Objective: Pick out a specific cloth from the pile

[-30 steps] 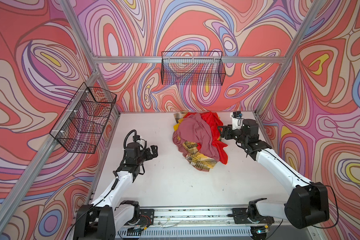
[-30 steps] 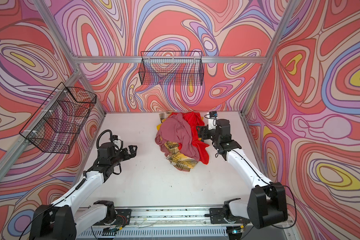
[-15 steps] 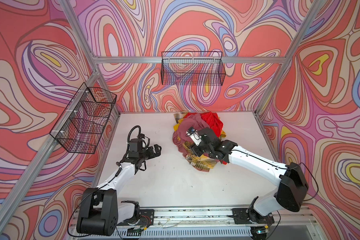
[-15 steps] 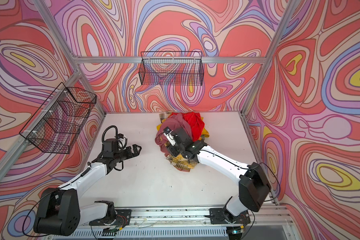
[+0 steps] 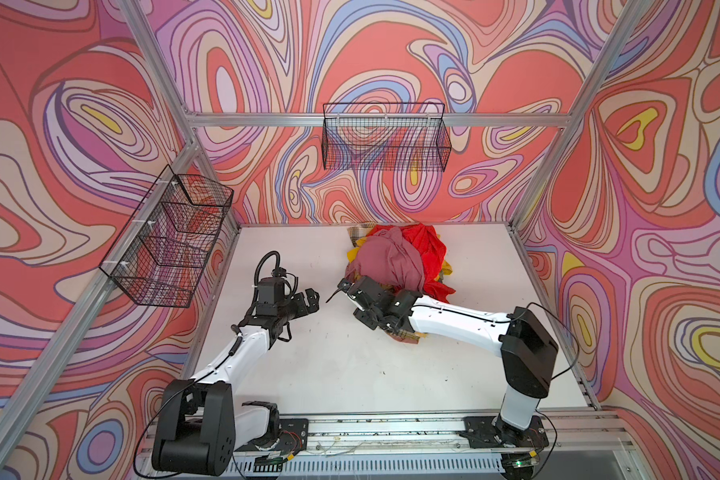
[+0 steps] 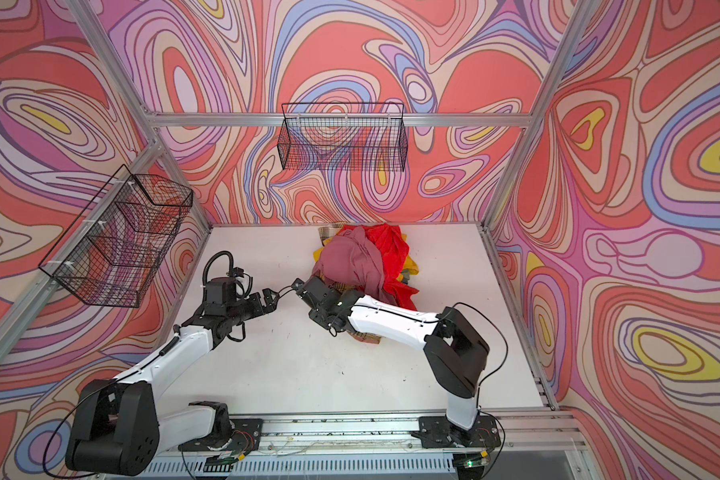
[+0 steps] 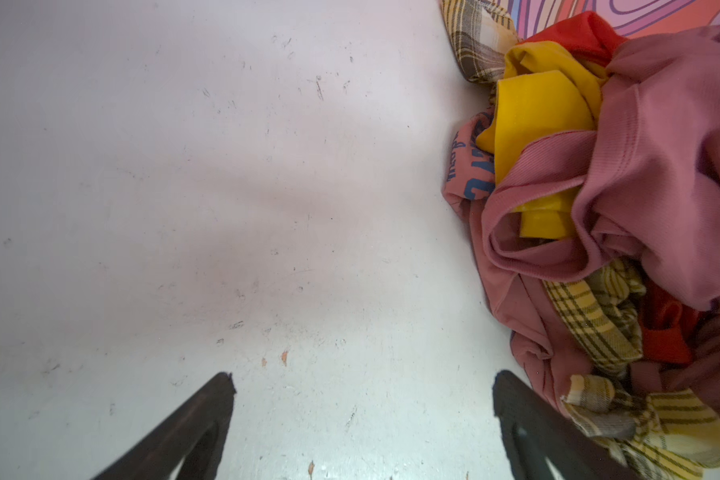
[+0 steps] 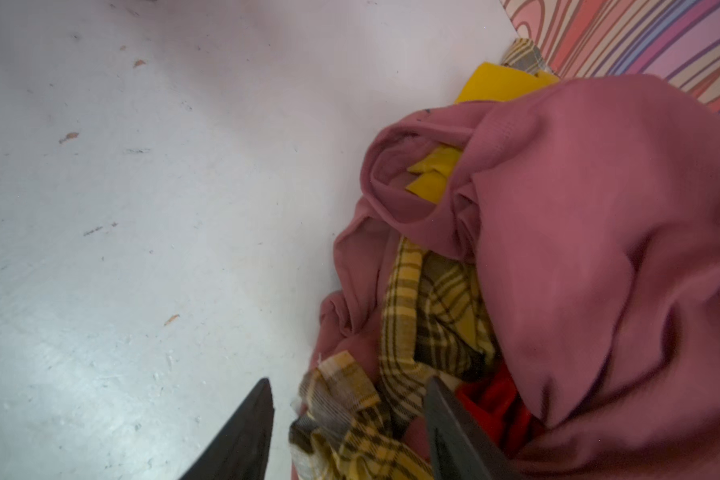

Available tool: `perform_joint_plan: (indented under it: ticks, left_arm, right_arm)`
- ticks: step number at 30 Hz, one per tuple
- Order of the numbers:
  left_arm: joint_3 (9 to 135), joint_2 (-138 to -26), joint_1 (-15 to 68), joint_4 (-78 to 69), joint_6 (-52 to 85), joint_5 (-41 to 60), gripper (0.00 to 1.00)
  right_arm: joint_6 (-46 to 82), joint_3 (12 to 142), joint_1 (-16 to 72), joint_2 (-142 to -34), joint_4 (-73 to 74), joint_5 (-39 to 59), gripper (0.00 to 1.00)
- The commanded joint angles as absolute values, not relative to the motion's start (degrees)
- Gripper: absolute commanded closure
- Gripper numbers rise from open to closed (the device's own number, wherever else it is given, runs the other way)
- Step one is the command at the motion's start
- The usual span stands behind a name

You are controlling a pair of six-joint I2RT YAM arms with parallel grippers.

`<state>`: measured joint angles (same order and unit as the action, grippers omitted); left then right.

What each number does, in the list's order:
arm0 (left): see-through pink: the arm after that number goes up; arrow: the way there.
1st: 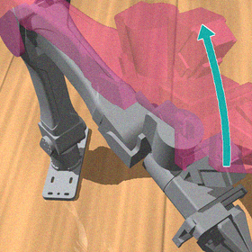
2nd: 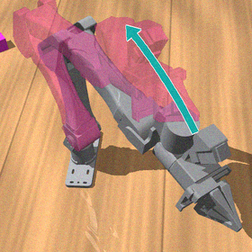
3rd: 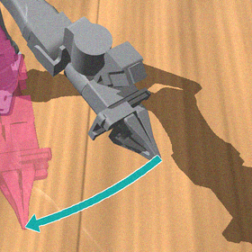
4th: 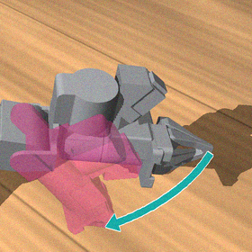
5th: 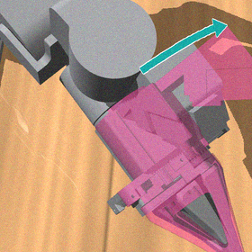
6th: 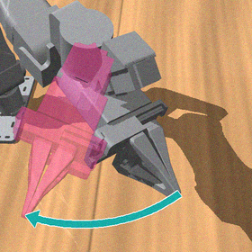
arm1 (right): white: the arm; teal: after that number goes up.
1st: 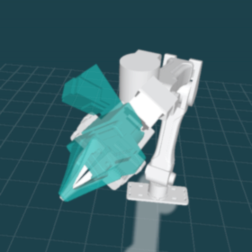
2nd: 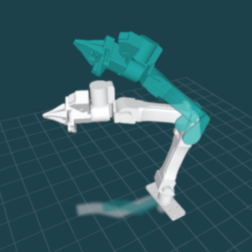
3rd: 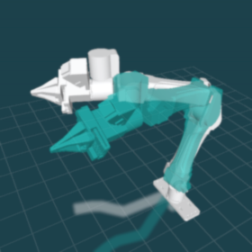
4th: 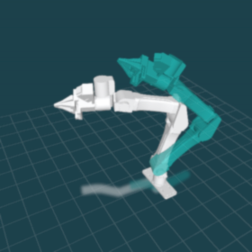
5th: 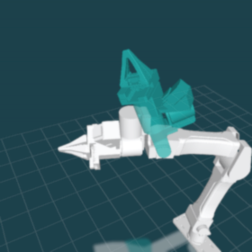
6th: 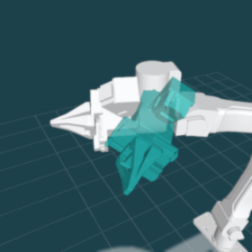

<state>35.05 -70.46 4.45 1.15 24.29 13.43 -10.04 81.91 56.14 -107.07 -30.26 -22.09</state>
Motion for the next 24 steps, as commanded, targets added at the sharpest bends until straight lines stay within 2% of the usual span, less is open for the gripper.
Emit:
perform_joint_plan:
  ticks: [1,8,16,24]
  left_arm:
    - [35.60,-68.99,4.48,3.34,25.14,11.44,0.00]
    - [35.69,-68.73,4.48,3.61,25.31,10.73,0.00]
    - [35.74,-68.03,4.49,3.96,25.00,10.25,0.00]
    - [35.60,-68.11,4.48,3.90,24.93,10.35,0.00]
  right_arm:
    - [-10.95,85.43,56.76,-112.24,-33.80,-25.94,0.44]
    - [-12.40,92.51,56.69,-121.32,-34.74,-31.29,0.51]
    - [-13.55,97.21,55.59,-129.07,-33.91,-36.23,0.54]
    - [-15.36,99.54,53.24,-132.64,-32.92,-36.23,0.53]
